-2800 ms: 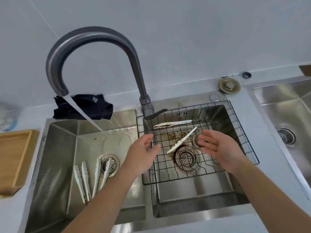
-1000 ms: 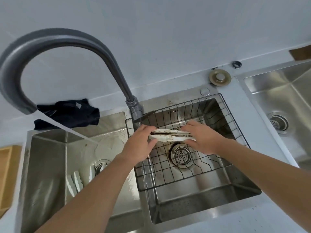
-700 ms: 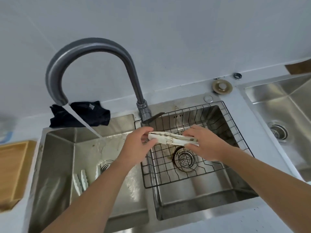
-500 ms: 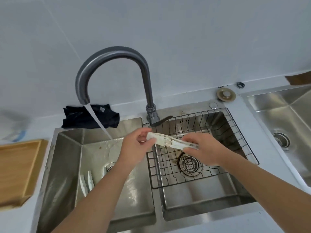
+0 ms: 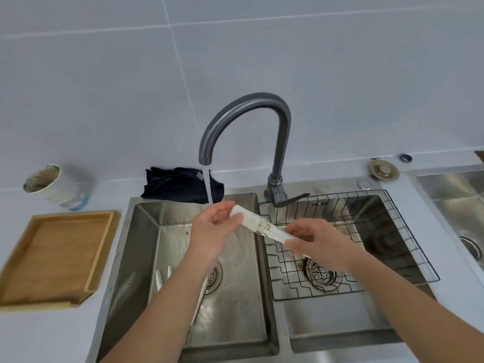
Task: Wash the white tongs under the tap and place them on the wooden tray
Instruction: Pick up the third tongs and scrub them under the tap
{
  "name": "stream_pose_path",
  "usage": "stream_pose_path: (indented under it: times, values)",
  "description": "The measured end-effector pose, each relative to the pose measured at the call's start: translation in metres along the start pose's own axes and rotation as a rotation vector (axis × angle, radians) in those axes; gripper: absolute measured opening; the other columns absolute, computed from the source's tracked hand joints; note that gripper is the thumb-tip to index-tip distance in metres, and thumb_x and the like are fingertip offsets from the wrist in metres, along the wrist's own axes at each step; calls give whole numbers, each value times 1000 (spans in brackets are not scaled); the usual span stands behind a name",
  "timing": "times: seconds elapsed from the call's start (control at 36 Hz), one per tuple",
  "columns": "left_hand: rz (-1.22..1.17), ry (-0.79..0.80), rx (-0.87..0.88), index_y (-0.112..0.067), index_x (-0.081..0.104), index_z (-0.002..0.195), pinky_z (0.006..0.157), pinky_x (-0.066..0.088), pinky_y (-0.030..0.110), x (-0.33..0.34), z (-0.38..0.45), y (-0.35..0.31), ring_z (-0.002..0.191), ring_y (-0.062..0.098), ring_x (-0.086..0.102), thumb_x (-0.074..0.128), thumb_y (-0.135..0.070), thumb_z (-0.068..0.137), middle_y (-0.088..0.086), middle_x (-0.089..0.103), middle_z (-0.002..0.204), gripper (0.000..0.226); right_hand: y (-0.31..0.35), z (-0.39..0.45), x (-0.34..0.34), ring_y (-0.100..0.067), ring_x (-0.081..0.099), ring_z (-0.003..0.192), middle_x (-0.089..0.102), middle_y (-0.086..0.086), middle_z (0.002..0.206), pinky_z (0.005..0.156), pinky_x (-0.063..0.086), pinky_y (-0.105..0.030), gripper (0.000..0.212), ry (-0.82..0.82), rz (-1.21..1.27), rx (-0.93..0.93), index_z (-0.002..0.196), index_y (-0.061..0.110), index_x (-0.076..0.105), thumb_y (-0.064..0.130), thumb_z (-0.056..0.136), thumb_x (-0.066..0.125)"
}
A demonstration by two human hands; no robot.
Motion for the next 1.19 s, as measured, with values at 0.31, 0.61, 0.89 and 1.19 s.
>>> stream_pose_path:
  times: [0.31,0.61,0.89,1.19]
  values:
    - [-195,-81,-82,-13,75,96,78,55,27,-49,8,3,83,14,70,72,-3,88,8,76,92,13,33,12,52,-17,69,71,76,-7,90,54,51,-26,16,34,377,73,107,18,72,15,93,66]
    - [-300,-133,-195,-13,63,115,79,59,34,-62,29,7,93,24,71,60,-7,97,14,72,104,20,58,45,68,-13,68,68,76,-6,91,53,52,-26,16,30,369,126,108,18,71,17,93,65]
    - [-388,-64,-233,-29,30,151,79,60,39,-51,53,12,99,26,69,60,-3,97,18,65,125,68,71,92,74,-11,70,71,76,-8,98,68,57,-29,12,66,347,152,103,17,73,18,94,65]
    - [-301,-145,-153,-44,17,153,83,60,38,-51,72,22,101,19,69,83,2,74,2,61,113,113,80,114,84,-15,71,73,77,-6,94,65,57,-29,12,64,352,165,101,16,73,23,94,66]
Point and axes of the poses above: each hand's wrist, its own z-axis towards the middle knuckle, its own x-axis out of the palm, y = z × x, the point moved 9 cm from there along z, towards the middle knuckle
